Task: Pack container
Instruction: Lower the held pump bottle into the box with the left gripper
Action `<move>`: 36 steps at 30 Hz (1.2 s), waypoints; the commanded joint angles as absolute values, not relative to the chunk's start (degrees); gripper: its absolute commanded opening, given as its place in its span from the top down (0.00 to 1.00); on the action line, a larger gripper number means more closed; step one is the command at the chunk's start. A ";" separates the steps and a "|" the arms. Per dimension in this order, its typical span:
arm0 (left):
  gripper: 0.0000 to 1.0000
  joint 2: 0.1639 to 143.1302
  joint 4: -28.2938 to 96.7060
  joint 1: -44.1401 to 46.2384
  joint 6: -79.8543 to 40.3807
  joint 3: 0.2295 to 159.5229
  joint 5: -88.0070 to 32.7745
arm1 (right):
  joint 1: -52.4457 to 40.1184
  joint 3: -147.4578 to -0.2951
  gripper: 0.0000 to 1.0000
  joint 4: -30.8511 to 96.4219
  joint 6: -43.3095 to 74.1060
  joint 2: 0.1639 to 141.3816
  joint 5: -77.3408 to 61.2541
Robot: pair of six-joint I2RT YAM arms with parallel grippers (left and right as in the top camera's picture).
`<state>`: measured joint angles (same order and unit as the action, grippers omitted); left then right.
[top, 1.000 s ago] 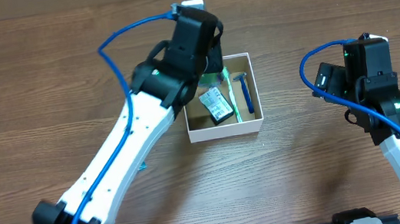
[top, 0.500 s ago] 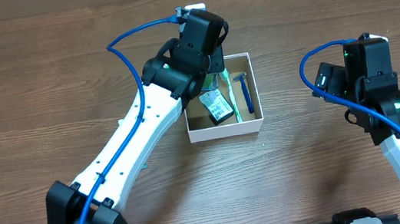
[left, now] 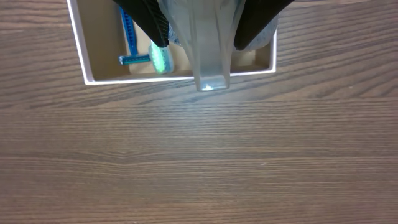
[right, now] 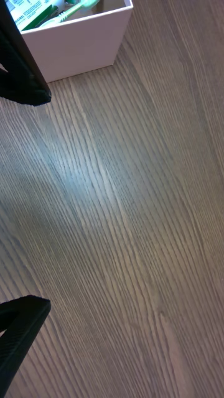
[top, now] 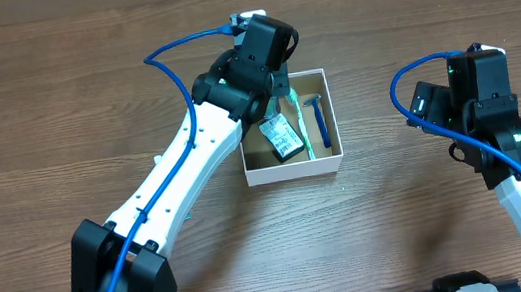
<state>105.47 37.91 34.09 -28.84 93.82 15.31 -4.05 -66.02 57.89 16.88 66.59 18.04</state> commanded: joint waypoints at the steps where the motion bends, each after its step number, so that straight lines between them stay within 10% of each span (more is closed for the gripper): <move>1: 0.69 104.95 37.21 33.65 -30.06 95.72 17.17 | -3.77 -67.13 0.00 57.56 17.21 66.46 18.81; 36: 0.60 109.40 37.74 31.77 -29.80 95.72 18.41 | -3.77 -67.13 0.00 57.56 17.23 66.46 18.81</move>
<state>109.08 37.78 32.10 -29.12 93.91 17.23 -4.05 -66.02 57.89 16.88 66.59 18.06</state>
